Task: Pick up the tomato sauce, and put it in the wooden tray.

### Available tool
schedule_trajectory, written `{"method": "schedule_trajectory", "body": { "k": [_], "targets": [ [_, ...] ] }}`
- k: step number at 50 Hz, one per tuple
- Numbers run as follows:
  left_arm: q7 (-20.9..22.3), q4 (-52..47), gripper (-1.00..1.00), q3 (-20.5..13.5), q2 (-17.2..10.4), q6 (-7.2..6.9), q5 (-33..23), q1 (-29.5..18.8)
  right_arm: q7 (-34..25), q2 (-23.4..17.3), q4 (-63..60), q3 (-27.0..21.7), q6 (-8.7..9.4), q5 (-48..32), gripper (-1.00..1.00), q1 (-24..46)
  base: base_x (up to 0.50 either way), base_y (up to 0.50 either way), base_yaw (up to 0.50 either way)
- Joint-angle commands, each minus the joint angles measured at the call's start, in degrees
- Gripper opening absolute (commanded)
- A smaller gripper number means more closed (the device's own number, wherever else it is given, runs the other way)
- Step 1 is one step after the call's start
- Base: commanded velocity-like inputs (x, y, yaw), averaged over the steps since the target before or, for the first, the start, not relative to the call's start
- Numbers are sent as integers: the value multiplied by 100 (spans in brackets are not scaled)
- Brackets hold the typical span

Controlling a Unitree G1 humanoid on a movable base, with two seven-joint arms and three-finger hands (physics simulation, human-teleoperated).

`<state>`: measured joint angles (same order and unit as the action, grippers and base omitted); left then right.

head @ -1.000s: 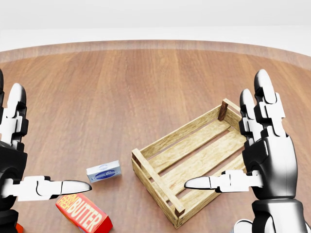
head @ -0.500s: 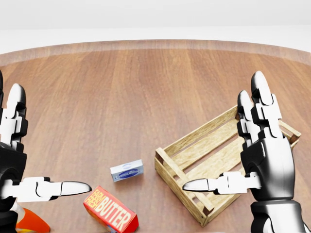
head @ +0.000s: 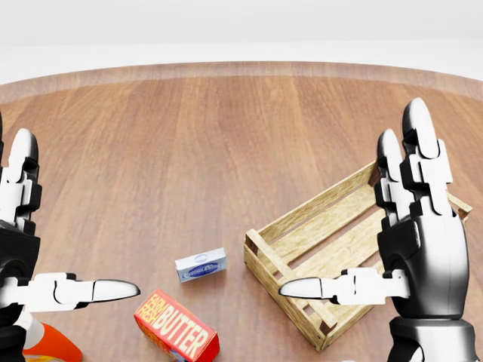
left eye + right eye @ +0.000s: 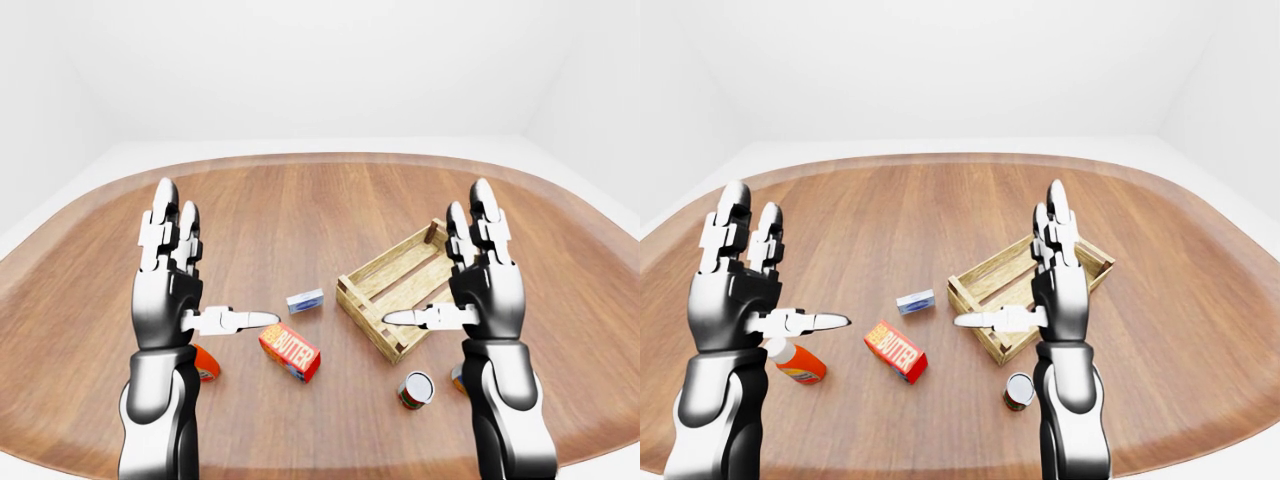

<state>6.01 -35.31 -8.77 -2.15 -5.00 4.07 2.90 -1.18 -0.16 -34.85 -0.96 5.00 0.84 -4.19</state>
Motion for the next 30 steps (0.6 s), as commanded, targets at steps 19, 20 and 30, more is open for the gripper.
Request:
{"method": "schedule_trajectory", "body": {
  "k": [19, 20, 30],
  "targets": [
    [10, -126, 100, -148, -54, 0, 143, -88, 323, -71, -1533, 568, 0, -400, 100, -1437, 0, 0, 0],
    [15, -140, 100, -152, -55, 0, 149, -83, 324, -79, -1609, 578, 0, -411, 100, -1485, 0, 0, 0],
    [17, -143, 100, -180, -60, 0, 160, -85, 373, -230, -2141, 835, 0, -500, 100, -2398, 0, 0, 0]
  ]
}}
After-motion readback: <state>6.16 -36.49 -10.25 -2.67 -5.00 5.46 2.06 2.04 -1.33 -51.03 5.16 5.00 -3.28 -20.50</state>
